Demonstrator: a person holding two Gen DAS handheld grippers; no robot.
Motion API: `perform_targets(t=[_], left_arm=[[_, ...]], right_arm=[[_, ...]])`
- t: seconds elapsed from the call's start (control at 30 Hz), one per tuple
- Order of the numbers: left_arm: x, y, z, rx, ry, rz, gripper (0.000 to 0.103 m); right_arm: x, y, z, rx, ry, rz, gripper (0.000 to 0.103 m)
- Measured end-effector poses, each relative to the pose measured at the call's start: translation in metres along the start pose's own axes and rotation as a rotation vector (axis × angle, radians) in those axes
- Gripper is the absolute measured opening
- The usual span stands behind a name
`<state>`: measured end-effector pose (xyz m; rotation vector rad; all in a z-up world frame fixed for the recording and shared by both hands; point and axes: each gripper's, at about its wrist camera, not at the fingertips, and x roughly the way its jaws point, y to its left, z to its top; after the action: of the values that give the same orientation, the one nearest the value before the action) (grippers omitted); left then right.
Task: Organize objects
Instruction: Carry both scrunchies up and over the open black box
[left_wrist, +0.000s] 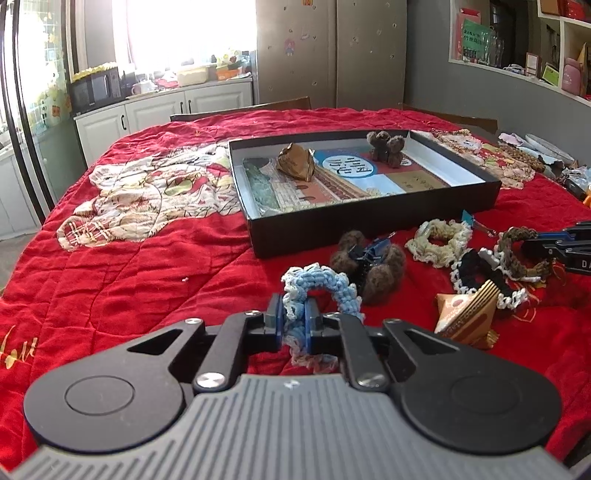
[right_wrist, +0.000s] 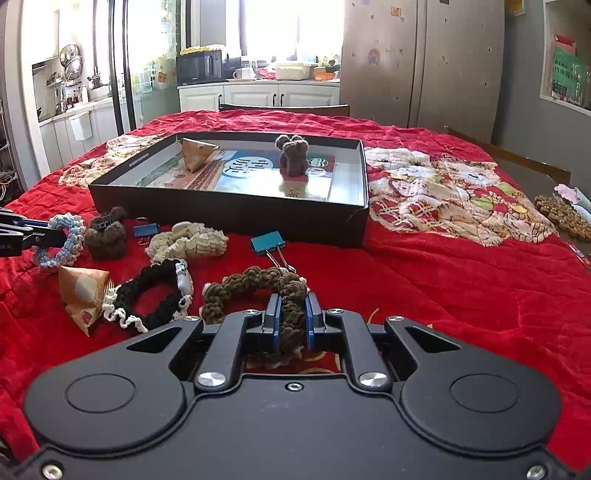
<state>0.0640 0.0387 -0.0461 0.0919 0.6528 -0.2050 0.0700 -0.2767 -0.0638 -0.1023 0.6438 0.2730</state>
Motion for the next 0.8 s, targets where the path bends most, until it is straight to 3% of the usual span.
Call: perform_targets(t=[0.8], left_arm=[[-0.027, -0.013, 0.040, 0.030, -0.129, -0.044, 0.013]], right_arm=[[-0.021, 0.005, 0.035, -0.048, -0.111, -0.003, 0.012]])
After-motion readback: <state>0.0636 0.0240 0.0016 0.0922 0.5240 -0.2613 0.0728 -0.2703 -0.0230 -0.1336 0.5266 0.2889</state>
